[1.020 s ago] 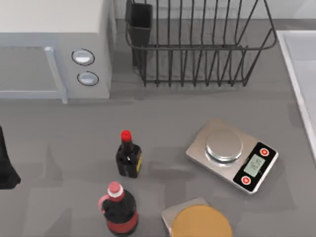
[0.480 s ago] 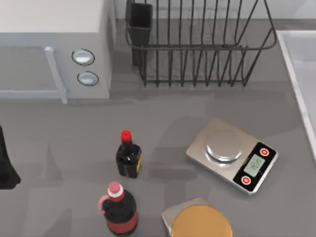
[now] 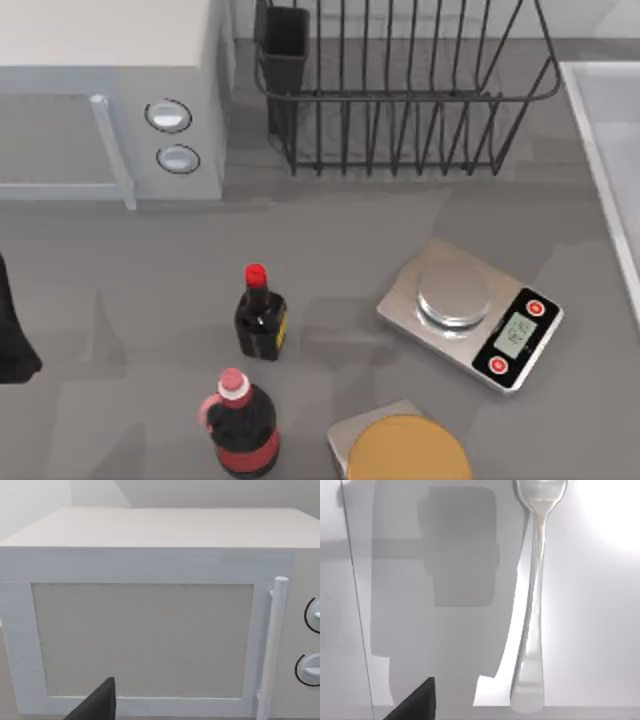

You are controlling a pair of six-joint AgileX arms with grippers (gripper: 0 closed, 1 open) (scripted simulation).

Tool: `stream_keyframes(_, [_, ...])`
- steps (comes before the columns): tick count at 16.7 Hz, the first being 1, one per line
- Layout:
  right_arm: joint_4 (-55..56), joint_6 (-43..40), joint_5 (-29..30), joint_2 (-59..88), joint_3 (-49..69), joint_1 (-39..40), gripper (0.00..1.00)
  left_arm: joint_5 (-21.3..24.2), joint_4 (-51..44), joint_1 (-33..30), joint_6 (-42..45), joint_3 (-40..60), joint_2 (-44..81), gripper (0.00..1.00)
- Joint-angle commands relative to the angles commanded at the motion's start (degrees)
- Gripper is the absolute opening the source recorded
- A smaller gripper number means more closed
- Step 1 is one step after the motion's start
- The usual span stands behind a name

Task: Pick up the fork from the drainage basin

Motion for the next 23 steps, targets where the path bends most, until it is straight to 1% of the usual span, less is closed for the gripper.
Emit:
stream_keyframes(6, [1.04,0.06,0.01,0.39,-0.78,0.33,1.0,0.0,0.0,0.0,0.0,0.0,0.0,1.0])
stream_keyframes(8, [4.33,0.09,0.03,1.95,-2.68,0.31,1.0,0.0,0.0,0.0,0.0,0.0,0.0,1.0])
stream_keyframes(13, [19.07,0.17,0.11,8.52,-9.58,0.17,1.0,0.0,0.0,0.0,0.0,0.0,0.0,1.0])
stream_keyframes(15, [23.2,0.19,0.14,10.84,-11.8,0.11,1.0,0.0,0.0,0.0,0.0,0.0,0.0,1.0])
stream_keyframes(21, [24.91,0.19,0.15,12.08,-12.83,0.07,1.0,0.0,0.0,0.0,0.0,0.0,0.0,1.0])
stream_keyframes(23, [24.91,0.19,0.15,12.08,-12.83,0.07,0.85,0.0,0.0,0.0,0.0,0.0,0.0,1.0])
